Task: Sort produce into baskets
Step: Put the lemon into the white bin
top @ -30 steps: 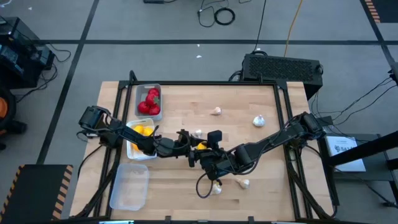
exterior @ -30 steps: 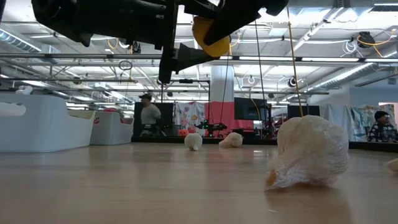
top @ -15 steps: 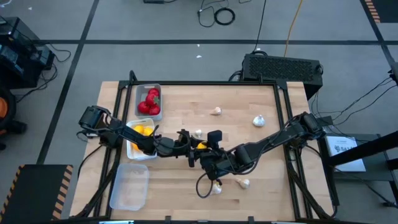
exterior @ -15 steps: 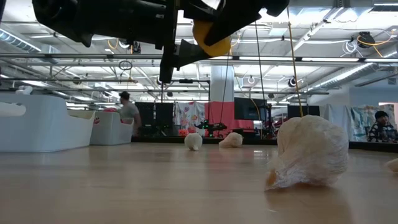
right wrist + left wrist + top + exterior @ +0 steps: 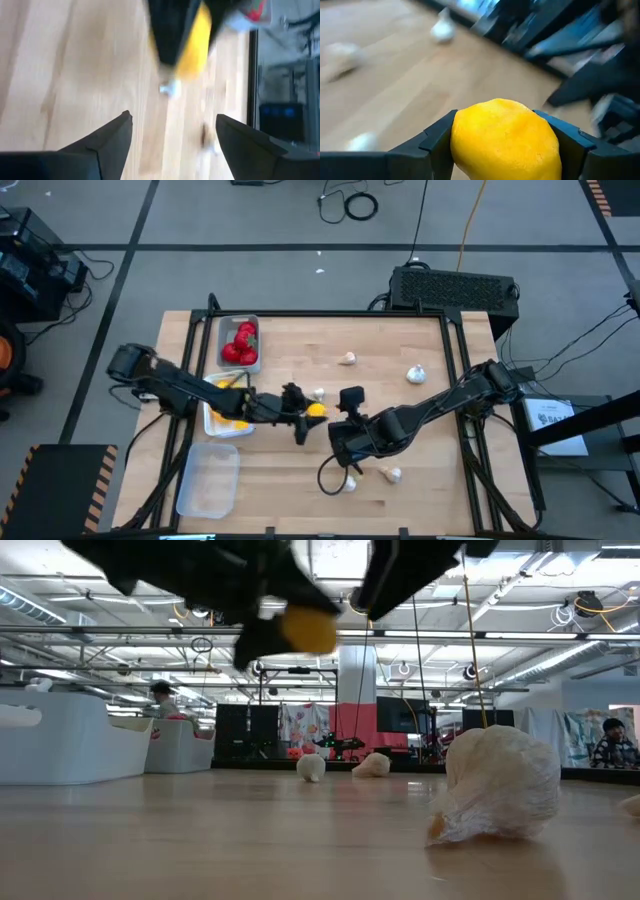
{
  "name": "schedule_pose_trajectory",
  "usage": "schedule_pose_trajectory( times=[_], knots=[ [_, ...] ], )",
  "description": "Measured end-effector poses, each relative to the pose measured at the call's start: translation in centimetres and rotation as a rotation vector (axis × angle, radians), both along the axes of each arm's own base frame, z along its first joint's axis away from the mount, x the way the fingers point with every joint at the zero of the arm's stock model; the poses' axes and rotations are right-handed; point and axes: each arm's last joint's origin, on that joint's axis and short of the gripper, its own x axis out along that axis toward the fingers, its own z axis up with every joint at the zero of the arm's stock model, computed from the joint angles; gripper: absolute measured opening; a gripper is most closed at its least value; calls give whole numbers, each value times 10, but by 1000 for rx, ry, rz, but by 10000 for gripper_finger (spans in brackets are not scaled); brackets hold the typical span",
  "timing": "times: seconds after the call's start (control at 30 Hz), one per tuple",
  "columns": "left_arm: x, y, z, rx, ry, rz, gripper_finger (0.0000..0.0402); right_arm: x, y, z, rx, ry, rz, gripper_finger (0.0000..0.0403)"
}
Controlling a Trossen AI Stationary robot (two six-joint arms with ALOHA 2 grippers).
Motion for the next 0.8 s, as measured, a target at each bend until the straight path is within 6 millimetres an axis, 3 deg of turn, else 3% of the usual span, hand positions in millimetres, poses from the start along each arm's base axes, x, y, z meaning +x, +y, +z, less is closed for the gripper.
schedule_pose_trajectory(
  times=[0.27, 0.47, 0.63, 0.8],
  knots=[
    [-77, 18, 31, -29, 388, 78, 236, -17, -7, -2, 7, 89, -164, 262],
    [-131, 21, 33, -118, 641, 209, 236, -18, -8, -2, 7, 89, -176, 251],
    [-159, 24, 30, -136, 807, 317, 236, -17, -7, -2, 10, 79, -173, 244],
    [-166, 25, 26, -119, 886, 348, 253, -17, -6, -2, 12, 78, -174, 237]
  ],
)
